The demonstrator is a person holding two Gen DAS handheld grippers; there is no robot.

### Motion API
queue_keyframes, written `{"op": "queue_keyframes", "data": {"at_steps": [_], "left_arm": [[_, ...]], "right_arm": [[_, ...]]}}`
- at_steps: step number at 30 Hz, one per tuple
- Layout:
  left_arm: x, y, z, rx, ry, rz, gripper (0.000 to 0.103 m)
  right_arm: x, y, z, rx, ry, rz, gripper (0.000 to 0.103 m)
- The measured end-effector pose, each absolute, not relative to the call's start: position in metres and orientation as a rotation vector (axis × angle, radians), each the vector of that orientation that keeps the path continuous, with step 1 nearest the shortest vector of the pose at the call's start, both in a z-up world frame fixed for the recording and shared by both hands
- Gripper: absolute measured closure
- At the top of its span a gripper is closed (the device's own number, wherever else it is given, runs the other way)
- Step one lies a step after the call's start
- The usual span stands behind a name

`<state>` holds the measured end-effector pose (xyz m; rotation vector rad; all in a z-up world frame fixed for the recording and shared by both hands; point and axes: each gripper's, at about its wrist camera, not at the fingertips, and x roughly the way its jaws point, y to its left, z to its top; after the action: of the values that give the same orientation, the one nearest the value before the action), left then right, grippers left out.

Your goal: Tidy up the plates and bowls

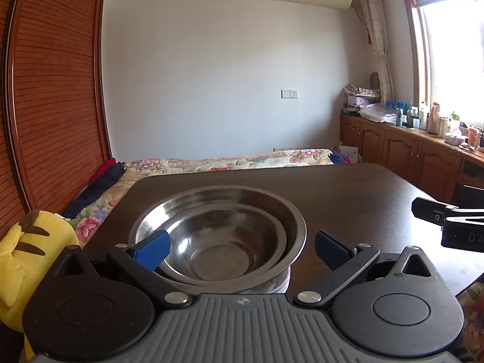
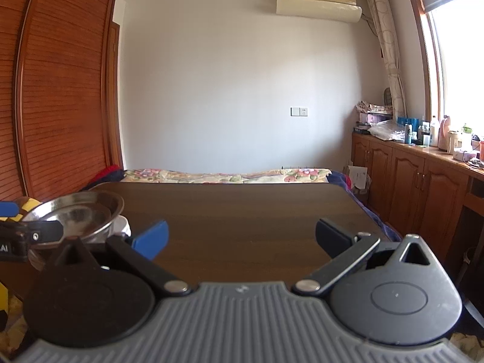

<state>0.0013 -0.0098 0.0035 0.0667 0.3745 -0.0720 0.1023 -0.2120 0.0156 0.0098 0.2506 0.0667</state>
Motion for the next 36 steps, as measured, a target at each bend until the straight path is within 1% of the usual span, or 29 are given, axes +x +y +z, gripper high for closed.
{"op": "queue_keyframes", "data": {"at_steps": [36], "left_arm": [[0.0039, -0.0043, -0.0027, 0.065, 0.381, -0.054, 0.000]], "right_arm": [[0.1011, -0.2113, 0.0121, 0.004, 0.254, 0.066, 0.000]]}}
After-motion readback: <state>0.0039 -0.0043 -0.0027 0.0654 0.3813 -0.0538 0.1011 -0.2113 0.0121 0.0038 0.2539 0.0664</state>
